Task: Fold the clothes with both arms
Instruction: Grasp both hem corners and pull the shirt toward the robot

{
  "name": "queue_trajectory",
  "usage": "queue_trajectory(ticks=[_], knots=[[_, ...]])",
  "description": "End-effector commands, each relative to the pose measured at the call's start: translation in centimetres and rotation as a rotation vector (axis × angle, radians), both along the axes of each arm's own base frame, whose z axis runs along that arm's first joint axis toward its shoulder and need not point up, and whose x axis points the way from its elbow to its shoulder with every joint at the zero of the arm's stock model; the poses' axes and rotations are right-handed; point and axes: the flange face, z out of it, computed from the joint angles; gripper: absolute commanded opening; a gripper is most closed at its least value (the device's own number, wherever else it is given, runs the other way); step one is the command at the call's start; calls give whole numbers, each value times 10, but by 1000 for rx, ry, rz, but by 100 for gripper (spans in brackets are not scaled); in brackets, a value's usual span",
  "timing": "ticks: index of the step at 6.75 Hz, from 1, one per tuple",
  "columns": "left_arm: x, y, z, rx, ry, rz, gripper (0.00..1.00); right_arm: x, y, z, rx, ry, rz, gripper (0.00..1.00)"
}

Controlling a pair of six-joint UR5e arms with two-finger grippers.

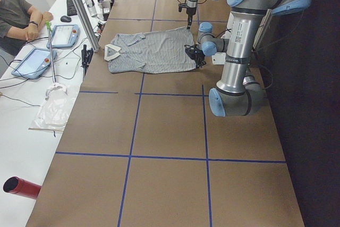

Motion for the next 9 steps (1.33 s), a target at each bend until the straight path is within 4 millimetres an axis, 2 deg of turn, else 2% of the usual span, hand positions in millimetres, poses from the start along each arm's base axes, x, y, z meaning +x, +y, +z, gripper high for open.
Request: queue_trajectory(ticks=[1,2,3,4,5,6,7,8,9], knots=[[-28,8,-19,11,18,14,0,26,9,-10,0,-24,-6,0],[-39,12,-34,39,35,41,0,32,20,-15,-68,-52,-60,0],[-49,39,-53,65,64,112,0,35,44,-27,-153,-83,-90,0],[-72,69,-77,70,81,170,0,33,78,-42,-191,-111,-130,0],[-99,84,-93,112,81,235,0,45,97,-51,-202,-128,-158,0],[-109,88,-95,117,70,249,0,64,104,-55,-201,-135,-169,0],[-108,88,-93,120,64,256,0,63,102,-54,-200,-135,-165,0],[-105,87,-94,122,66,258,0,61,86,-55,-190,-141,-124,0],[-106,64,-92,129,51,207,0,51,48,-65,-161,-166,-52,0]])
